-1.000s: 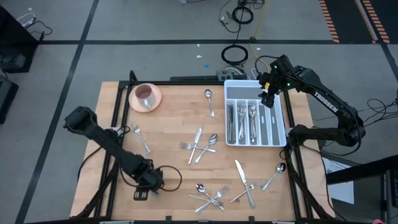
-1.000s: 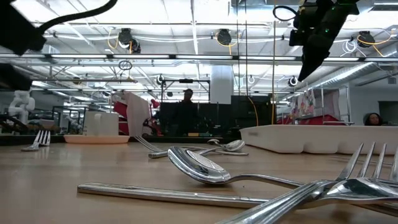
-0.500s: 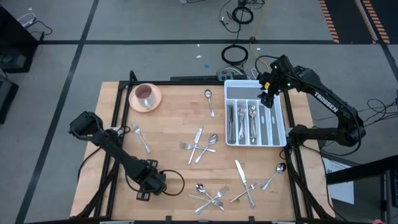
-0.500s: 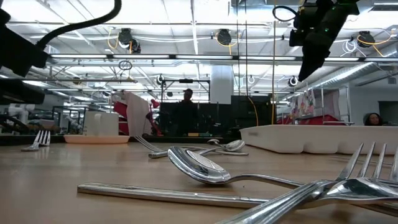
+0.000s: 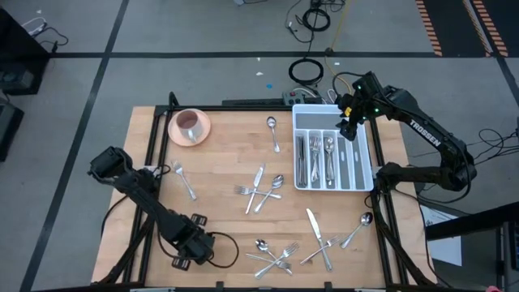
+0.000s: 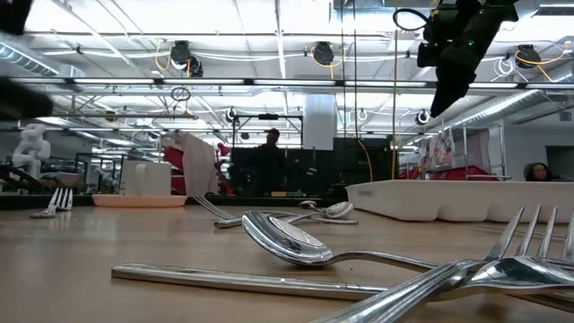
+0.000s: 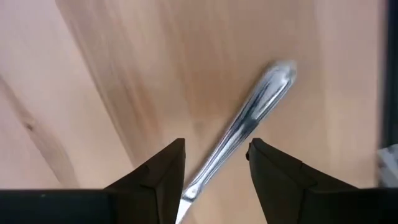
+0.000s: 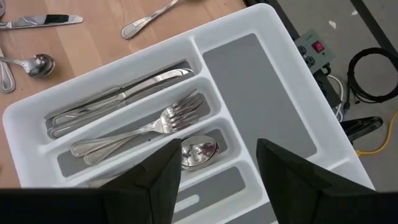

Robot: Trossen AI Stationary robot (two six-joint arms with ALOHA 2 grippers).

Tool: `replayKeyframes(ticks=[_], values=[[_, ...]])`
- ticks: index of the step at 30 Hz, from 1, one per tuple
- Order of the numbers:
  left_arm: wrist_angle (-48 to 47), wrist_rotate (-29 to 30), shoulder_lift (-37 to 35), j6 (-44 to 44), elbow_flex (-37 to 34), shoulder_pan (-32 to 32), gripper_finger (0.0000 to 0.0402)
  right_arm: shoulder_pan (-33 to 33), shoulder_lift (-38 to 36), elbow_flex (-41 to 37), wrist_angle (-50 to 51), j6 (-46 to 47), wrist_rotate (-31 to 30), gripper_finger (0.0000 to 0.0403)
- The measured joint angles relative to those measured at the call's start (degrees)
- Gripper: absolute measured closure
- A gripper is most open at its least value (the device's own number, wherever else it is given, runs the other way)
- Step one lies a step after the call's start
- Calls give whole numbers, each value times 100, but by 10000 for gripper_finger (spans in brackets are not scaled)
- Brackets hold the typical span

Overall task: Sort silverware
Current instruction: Put the silver knife into the white cutlery tray

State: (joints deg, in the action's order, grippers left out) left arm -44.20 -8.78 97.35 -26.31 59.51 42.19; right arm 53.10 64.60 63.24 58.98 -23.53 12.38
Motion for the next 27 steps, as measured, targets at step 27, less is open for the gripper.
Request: replayKeyframes(ticks=[27], values=[[851,839,-79,1595,-551,750,222,0,2,0,63,188,-4,202]])
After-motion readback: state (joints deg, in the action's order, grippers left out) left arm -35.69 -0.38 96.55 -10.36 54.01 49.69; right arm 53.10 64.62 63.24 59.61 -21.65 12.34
